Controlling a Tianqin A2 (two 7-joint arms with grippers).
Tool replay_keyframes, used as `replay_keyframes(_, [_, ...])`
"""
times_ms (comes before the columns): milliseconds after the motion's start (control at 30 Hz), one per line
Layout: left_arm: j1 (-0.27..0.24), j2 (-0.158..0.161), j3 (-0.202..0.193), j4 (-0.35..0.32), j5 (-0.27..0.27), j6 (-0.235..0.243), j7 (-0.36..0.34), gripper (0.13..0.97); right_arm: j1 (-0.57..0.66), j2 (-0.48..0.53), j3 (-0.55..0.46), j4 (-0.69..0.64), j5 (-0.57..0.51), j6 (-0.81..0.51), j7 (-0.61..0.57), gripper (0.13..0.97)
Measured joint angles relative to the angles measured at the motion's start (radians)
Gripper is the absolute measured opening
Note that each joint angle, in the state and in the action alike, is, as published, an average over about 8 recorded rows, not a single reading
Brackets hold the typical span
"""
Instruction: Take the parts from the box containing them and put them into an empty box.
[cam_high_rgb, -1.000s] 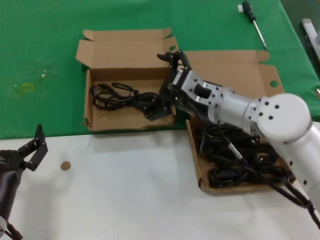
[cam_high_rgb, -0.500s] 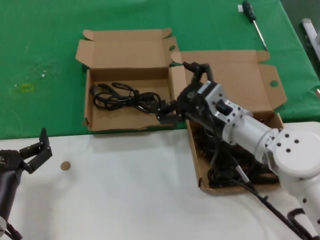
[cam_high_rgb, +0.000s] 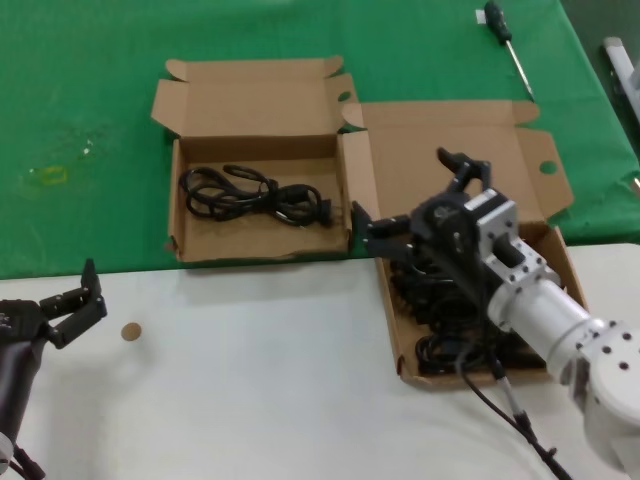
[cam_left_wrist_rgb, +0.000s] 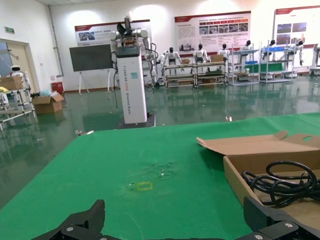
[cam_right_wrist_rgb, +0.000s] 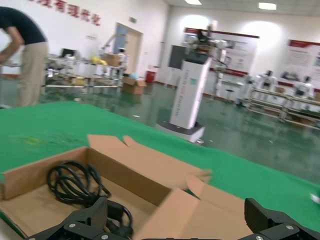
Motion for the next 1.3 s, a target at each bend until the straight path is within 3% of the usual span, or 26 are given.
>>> replay_keyframes(633, [0.000, 0.000, 0.000, 0.000, 0.000, 0.000, 0.000, 0.966, -0.253, 0.010, 0.129, 0.166, 0.127, 0.184, 0.025, 0.966])
replay_keyframes(1300, [0.000, 0.000, 0.000, 0.000, 0.000, 0.000, 0.000, 0.966, -0.268, 0.010, 0.136, 0.176, 0.135, 0.194, 0.027, 0.966])
